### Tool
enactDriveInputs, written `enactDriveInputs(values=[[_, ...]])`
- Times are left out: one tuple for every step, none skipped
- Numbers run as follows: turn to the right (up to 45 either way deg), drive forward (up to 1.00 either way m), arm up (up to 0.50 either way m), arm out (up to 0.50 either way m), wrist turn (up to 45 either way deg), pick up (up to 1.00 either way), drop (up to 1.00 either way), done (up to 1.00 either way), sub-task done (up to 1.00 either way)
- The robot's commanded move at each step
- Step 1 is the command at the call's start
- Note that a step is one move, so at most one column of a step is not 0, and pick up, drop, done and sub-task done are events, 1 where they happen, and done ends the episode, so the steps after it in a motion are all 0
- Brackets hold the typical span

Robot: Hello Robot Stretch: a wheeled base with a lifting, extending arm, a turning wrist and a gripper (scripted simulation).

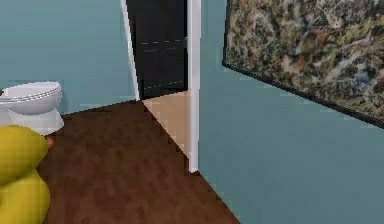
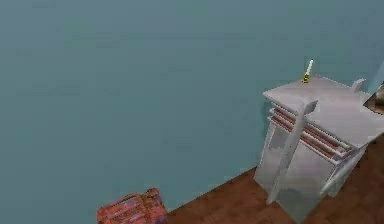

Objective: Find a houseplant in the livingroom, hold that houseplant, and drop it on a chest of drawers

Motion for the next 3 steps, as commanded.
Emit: enactDriveInputs(values=[[-9.0,0.00,0.00,0.00,0.0,0.00,0.00,0.00,0.00],[0.0,1.00,0.00,0.00,0.0,0.00,0.00,0.00,0.00],[-6.0,0.00,0.00,0.00,0.0,0.00,0.00,0.00,0.00]])
